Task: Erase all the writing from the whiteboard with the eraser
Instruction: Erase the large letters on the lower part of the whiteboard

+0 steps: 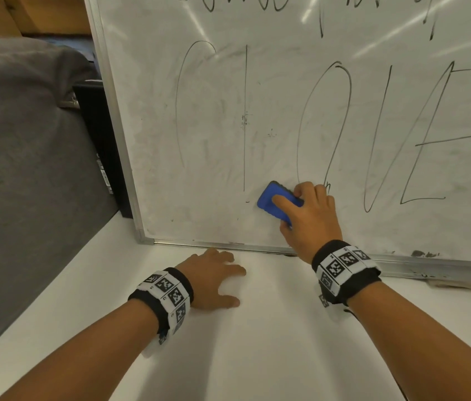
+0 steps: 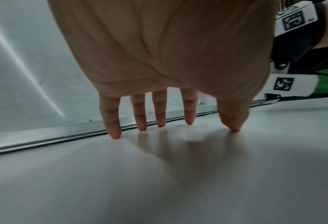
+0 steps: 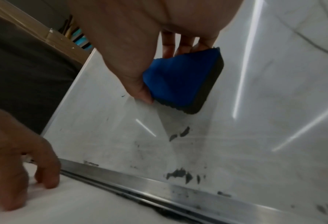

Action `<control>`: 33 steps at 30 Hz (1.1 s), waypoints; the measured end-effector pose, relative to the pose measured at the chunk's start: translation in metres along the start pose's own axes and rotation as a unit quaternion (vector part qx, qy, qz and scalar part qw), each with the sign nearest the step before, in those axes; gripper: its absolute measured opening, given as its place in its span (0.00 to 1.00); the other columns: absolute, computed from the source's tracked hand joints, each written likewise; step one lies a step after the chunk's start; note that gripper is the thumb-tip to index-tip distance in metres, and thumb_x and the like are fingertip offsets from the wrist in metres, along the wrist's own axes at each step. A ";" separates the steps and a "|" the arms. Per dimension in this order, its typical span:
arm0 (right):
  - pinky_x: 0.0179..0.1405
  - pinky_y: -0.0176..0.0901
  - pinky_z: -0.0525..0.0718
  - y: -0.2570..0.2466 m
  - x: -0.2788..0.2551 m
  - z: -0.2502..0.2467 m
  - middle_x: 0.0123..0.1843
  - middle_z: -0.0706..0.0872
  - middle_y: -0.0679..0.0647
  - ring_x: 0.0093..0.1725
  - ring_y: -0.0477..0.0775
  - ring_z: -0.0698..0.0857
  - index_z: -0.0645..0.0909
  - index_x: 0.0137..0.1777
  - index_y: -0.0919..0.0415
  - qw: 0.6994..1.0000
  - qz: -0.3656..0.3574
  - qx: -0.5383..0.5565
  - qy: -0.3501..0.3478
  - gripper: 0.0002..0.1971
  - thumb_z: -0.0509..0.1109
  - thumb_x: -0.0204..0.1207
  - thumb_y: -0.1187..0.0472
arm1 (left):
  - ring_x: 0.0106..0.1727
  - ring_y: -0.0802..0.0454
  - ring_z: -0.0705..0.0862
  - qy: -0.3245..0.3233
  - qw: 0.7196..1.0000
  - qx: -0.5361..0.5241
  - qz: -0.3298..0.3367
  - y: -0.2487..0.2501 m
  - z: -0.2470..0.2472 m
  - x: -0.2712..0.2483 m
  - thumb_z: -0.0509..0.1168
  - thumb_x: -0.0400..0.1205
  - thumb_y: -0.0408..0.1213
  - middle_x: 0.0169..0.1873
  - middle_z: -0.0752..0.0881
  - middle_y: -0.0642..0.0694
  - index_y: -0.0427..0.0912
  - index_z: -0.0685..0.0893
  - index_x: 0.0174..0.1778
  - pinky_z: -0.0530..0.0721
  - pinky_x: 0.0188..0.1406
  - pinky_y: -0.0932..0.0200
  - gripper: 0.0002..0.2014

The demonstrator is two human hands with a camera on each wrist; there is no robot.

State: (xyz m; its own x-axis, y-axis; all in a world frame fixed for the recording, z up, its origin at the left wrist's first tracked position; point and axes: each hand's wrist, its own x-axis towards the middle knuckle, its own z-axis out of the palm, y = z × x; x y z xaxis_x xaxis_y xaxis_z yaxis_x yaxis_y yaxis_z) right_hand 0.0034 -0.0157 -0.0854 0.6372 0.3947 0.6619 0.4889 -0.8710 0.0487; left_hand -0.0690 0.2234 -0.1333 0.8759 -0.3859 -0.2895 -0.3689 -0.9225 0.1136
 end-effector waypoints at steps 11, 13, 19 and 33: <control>0.44 0.56 0.72 -0.007 0.009 0.003 0.54 0.78 0.60 0.50 0.64 0.74 0.83 0.58 0.50 0.998 -0.060 -0.017 0.019 0.22 0.77 0.64 0.68 | 0.86 0.49 0.48 -0.022 0.999 -0.036 -0.025 0.008 0.006 0.008 0.62 0.69 0.78 0.86 0.53 0.55 0.75 0.55 0.81 0.59 0.81 0.33 0.44; 0.44 0.56 0.72 -0.002 0.010 -0.002 0.54 0.77 0.60 0.50 0.64 0.73 0.83 0.58 0.51 0.998 -0.046 -0.023 0.030 0.23 0.76 0.63 0.68 | 0.84 0.48 0.52 -0.019 0.998 -0.045 -0.032 0.011 0.002 0.011 0.65 0.68 0.77 0.84 0.58 0.55 0.75 0.58 0.80 0.64 0.79 0.35 0.44; 0.43 0.56 0.74 -0.034 0.024 0.008 0.54 0.78 0.61 0.50 0.65 0.75 0.83 0.59 0.51 0.996 -0.091 -0.007 -0.012 0.23 0.77 0.64 0.66 | 0.74 0.45 0.61 -0.027 0.998 -0.036 -0.039 0.021 -0.011 0.022 0.73 0.66 0.72 0.74 0.67 0.52 0.71 0.62 0.81 0.76 0.71 0.38 0.46; 0.39 0.54 0.76 -0.022 0.020 -0.001 0.51 0.75 0.60 0.47 0.63 0.73 0.81 0.58 0.53 0.997 -0.077 0.010 -0.030 0.22 0.77 0.63 0.65 | 0.86 0.44 0.50 0.000 1.000 -0.008 -0.008 0.026 0.007 0.017 0.59 0.78 0.71 0.87 0.54 0.48 0.64 0.57 0.85 0.60 0.81 0.36 0.39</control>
State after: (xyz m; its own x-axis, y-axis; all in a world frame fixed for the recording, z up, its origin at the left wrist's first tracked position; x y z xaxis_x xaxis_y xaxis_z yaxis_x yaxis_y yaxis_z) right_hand 0.0049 0.0115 -0.0723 0.5885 0.5403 0.6014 0.5952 -0.7930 0.1299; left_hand -0.0661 0.1930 -0.1416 0.8817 -0.3712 -0.2912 -0.3502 -0.9285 0.1235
